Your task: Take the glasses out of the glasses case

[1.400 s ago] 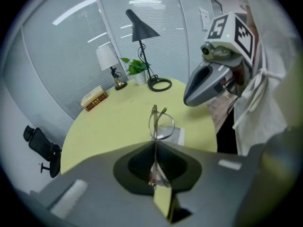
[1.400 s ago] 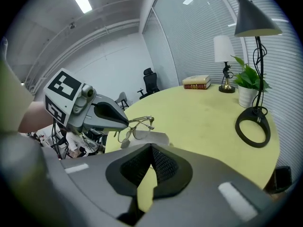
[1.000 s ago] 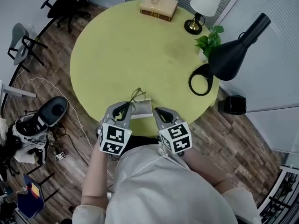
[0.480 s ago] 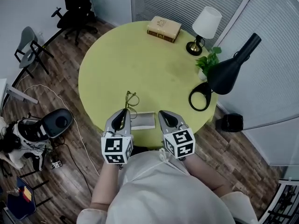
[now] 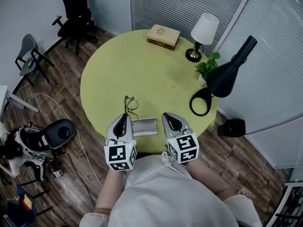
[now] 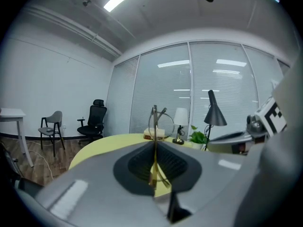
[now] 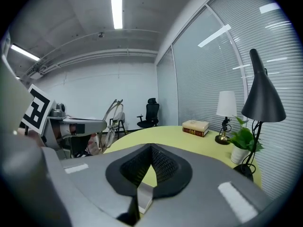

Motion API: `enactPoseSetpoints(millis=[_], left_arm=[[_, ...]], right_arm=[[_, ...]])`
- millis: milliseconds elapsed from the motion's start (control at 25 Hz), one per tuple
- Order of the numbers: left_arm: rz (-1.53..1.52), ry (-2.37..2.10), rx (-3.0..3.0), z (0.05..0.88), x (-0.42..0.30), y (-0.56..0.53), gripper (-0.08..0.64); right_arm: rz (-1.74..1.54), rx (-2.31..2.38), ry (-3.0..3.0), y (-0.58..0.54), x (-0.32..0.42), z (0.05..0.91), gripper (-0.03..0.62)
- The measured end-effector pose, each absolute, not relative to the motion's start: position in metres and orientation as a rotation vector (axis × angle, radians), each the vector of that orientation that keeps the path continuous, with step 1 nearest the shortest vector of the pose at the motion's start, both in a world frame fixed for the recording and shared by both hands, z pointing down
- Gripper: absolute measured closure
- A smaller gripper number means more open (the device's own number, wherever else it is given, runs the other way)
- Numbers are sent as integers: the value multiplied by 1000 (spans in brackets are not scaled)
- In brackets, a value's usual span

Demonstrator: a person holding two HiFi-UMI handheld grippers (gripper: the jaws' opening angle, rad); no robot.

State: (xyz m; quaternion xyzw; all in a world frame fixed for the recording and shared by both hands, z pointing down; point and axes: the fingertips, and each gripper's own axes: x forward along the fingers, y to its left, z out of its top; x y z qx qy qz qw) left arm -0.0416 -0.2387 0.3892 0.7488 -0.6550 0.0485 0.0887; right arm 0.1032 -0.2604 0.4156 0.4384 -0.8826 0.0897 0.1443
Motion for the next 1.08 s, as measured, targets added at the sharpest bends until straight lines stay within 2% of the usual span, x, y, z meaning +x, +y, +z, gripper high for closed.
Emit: enactPoseSetpoints(millis=[1080], left_arm=[[126,-1952,2241,383,-42,-245,545]], right_arm=[[259,1248,-2525,-260,108,421,594]])
